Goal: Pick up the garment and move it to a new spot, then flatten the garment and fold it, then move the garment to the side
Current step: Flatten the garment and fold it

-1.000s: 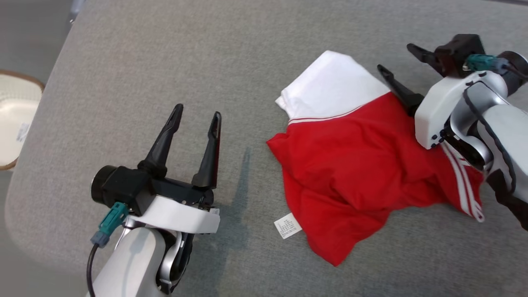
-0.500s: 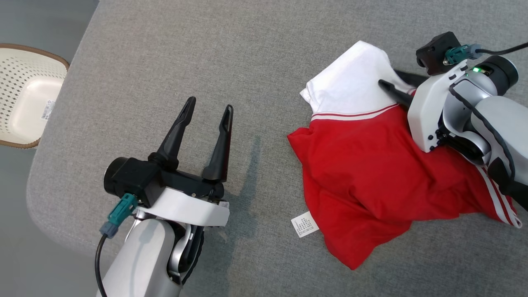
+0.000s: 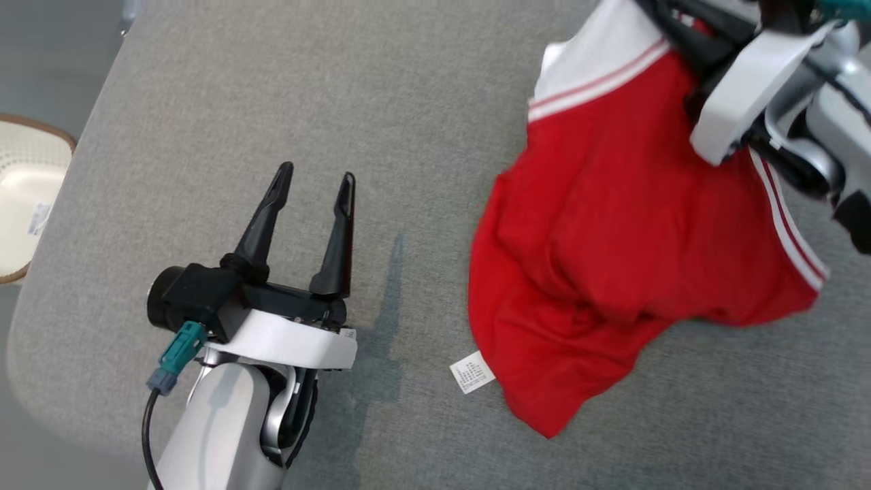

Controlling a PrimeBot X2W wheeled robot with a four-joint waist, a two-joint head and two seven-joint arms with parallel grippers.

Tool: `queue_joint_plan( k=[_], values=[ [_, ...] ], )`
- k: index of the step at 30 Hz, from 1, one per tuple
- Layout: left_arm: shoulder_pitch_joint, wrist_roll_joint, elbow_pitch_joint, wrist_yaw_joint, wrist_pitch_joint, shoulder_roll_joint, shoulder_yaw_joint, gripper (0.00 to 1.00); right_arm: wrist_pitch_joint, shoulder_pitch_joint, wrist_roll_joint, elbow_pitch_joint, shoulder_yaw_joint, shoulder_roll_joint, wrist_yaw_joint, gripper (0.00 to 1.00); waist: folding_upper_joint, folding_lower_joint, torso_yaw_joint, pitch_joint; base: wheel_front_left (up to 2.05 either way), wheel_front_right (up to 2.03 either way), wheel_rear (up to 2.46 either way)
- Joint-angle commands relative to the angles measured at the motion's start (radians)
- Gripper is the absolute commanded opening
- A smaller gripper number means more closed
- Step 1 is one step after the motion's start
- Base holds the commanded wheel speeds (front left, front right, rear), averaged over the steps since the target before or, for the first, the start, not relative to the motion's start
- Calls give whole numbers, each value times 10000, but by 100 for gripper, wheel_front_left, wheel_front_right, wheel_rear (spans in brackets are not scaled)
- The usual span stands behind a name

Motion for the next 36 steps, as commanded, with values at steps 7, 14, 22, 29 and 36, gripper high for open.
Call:
queue_joint_plan(
  k=[7, 14, 22, 29, 36],
  values=[
    [287, 264, 51, -11, -45, 199, 392, 100, -590, -1296, -474, -136, -213, 149, 1, 0, 0, 0, -697, -683, 0, 0, 0],
    [565, 326, -66, 179, -43, 380, 564, 100, -611, -577, -1818, -1877, -1210, -313, 1, 0, 0, 0, -1227, -982, 0, 0, 0],
    [1000, 231, -403, 468, 100, 581, 786, 100, -615, 3864, -2352, -3589, -2948, -1524, 1, 0, 0, 0, -1853, -1135, 0, 0, 0],
    [1427, 146, -831, 704, 379, 797, 979, 100, -616, 8184, -2591, -3619, -5317, -1194, 1, 0, 0, 0, -2343, -1257, 0, 0, 0],
    [1656, 59, -1015, 848, 578, 905, 1052, 100, -617, 10611, -2867, -3591, -6795, -229, 0, 0, 0, 0, -2491, -1428, 0, 0, 0]
  ],
)
